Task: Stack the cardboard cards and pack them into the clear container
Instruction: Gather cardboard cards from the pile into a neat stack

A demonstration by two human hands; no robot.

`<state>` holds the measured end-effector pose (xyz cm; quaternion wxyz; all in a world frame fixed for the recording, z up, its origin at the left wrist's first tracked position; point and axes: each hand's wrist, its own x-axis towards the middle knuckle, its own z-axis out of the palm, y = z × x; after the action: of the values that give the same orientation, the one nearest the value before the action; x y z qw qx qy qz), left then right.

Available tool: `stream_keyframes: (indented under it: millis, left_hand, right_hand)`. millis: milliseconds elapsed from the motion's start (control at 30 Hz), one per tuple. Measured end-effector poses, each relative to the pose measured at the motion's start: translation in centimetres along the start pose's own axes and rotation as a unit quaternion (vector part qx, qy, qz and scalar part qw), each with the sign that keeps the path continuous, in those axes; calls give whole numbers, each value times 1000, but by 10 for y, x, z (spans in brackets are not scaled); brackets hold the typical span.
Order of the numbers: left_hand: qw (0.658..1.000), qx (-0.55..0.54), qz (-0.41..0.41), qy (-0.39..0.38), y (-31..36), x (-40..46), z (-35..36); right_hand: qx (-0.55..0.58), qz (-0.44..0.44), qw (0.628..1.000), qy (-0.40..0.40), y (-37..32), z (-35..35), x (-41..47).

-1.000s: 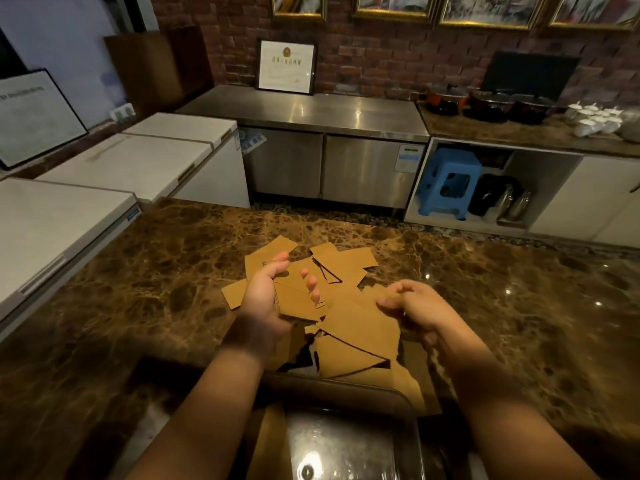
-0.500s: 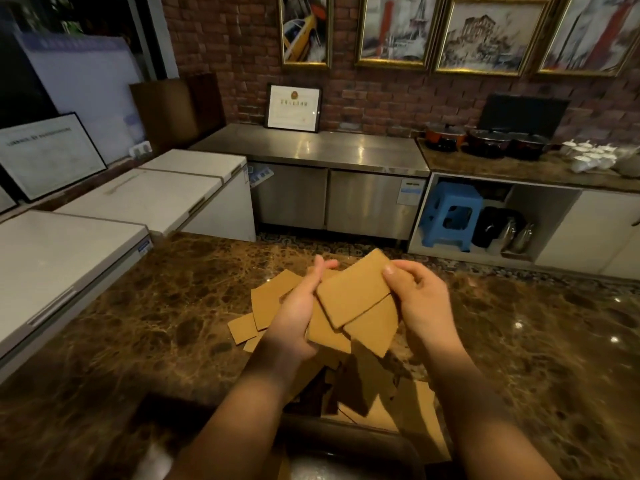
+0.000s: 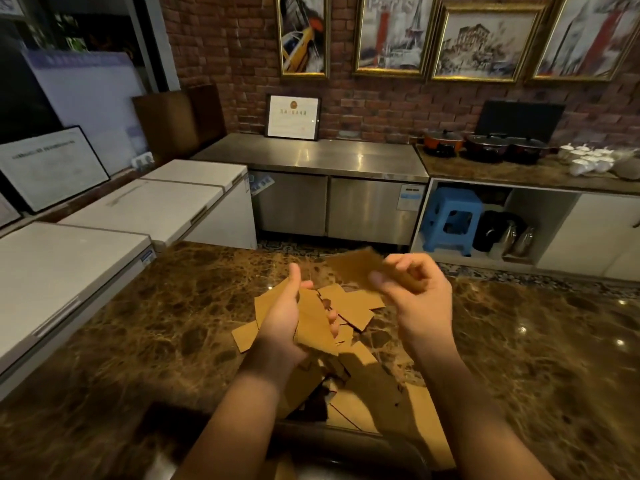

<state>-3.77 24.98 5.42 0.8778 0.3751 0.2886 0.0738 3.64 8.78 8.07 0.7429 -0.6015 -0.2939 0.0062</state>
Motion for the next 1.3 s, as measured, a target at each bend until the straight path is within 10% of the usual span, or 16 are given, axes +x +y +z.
stream_keyframes:
  millis: [167,433,933,1100,1233,1300]
  left_hand:
    - [995,-31,-7,-97,0,-7,1]
    - [986,7,65,-155,0,-9,-10]
    - [979,29,63,-194,-3,5,-3]
    - [990,-91,37,-105,-4,16,-18]
    - [989,-142,-7,-51,-9,18,-35]
    - [991,-125,-18,-32,-14,18,-35]
  right_hand:
    - [-237,-225,918,-226,7,2,-14]
    - [-278,-200,886,-312,2,-20,-6]
    - [-243,-166,892,-342,25,-12,-27]
    - [-245,89,953,-154,32,-24,-22]
    - [-506,345,723,-319,68,-33,-45]
    - [-554,359,678,-322,84,-30,-58]
